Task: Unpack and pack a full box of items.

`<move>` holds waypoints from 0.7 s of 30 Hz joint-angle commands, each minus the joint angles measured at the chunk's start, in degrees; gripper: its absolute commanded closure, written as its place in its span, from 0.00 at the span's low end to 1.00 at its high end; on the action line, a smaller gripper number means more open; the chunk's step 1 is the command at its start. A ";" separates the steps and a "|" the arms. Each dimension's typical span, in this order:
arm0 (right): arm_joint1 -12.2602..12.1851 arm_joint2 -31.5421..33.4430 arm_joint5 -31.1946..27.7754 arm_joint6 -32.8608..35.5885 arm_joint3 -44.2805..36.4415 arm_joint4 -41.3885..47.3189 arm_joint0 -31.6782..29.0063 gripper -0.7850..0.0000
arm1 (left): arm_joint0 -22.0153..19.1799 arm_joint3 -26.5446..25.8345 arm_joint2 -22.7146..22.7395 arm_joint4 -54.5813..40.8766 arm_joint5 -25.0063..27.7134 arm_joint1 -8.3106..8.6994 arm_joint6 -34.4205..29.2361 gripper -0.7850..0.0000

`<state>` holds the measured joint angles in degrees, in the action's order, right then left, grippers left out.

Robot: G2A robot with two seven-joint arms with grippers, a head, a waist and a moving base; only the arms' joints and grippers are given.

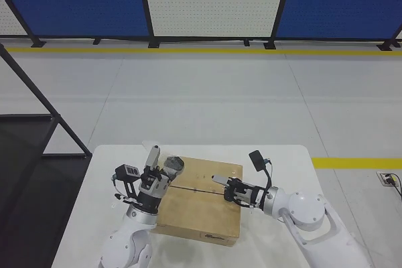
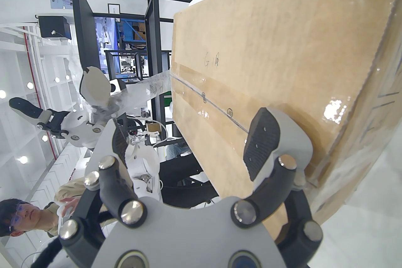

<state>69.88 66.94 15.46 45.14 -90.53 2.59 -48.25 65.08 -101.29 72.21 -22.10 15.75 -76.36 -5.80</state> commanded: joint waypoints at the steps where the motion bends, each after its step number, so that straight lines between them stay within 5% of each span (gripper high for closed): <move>1: 0.00 0.00 0.00 0.00 0.00 0.00 0.00 0.00 | 0.05 0.02 -0.25 0.19 -0.03 -0.09 -0.04 0.00; 21: -1.17 4.56 -1.61 -2.23 -4.23 0.75 -5.91 0.00 | -1.97 3.26 -3.45 1.07 -1.72 -1.33 -0.48 0.00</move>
<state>68.74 71.45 13.87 42.91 -94.70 3.34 -54.06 63.26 -98.24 68.90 -21.10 14.16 -77.64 -6.24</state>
